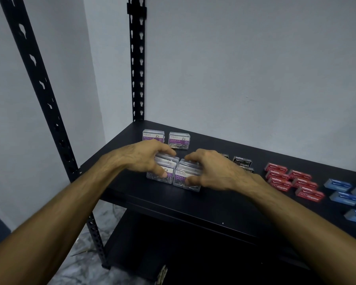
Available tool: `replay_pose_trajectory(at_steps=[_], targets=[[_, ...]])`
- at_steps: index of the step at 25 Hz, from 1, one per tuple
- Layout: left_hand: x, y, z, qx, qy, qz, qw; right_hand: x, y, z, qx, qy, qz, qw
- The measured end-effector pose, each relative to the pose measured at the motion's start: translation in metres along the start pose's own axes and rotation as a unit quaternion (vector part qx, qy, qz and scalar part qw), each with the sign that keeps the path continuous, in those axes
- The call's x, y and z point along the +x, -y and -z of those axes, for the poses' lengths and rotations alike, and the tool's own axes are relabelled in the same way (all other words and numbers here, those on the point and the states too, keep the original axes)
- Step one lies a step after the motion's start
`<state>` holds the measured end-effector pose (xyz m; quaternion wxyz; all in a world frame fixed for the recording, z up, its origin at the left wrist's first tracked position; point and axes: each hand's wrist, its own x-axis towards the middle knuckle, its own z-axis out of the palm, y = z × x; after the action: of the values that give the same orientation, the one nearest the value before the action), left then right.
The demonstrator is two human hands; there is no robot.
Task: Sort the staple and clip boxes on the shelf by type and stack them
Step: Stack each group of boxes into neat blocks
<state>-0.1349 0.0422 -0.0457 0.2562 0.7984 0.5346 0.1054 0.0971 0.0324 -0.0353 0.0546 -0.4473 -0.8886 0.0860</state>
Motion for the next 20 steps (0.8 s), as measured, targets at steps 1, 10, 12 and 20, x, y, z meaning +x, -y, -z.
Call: replay_pose_trajectory(at_steps=[1, 10, 12, 20], targets=[[0.0, 0.0, 0.0, -0.001, -0.005, -0.003, 1.0, 0.0, 0.0, 0.0, -0.002, 0.0, 0.001, 1.0], [0.0, 0.003, 0.0, -0.002, -0.011, -0.032, 0.999, 0.0, 0.001, 0.0, -0.01, -0.004, 0.011, 1.0], [0.0, 0.002, 0.001, 0.001, -0.006, -0.031, 0.999, 0.0, 0.0, 0.0, -0.011, -0.006, 0.011, 1.0], [0.001, 0.001, 0.015, -0.012, -0.053, -0.025, 0.998, 0.006, -0.009, 0.006, -0.004, -0.027, -0.004, 1.0]])
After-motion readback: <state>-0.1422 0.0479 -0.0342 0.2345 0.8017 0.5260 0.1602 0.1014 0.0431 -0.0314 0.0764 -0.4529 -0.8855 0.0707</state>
